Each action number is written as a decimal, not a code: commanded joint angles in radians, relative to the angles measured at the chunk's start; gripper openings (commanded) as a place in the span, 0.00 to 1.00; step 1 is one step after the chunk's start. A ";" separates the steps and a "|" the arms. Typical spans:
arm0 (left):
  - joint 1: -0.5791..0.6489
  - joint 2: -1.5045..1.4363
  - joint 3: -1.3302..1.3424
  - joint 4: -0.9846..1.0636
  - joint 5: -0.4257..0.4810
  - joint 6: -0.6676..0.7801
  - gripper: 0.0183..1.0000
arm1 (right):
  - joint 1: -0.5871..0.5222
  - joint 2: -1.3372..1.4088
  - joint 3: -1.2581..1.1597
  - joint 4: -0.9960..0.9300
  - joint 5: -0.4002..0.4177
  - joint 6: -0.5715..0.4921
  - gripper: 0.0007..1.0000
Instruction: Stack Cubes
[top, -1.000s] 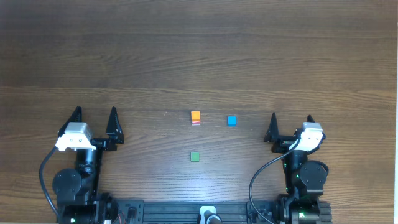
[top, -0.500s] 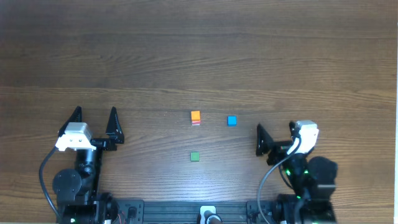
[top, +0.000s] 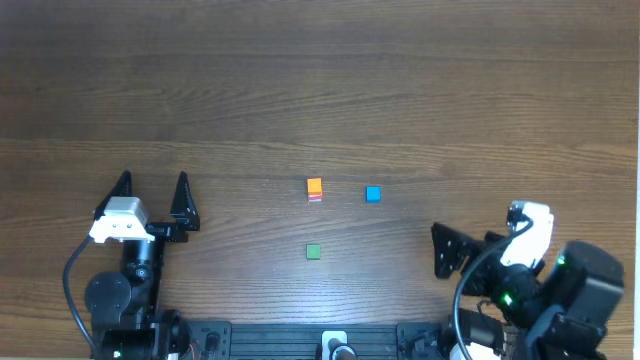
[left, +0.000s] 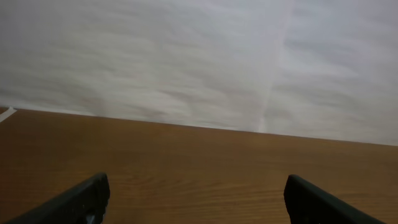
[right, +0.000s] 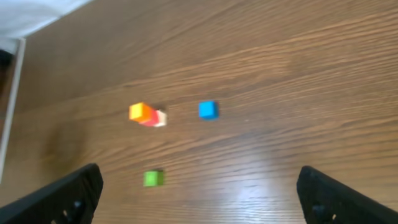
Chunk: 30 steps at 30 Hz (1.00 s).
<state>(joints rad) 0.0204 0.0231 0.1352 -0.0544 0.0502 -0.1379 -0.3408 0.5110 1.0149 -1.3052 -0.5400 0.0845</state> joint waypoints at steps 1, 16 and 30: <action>0.006 -0.010 -0.008 0.007 0.011 0.018 0.90 | -0.063 0.044 0.110 -0.066 -0.146 -0.195 0.99; 0.006 -0.010 -0.008 0.007 0.011 0.018 0.90 | 0.033 0.472 0.371 -0.109 -0.044 -0.274 0.99; 0.006 -0.010 -0.008 0.007 0.011 0.018 0.90 | 0.660 0.729 0.376 0.049 0.435 0.196 0.99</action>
<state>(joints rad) 0.0204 0.0231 0.1352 -0.0540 0.0502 -0.1375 0.1753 1.2068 1.3720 -1.2472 -0.3058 0.0734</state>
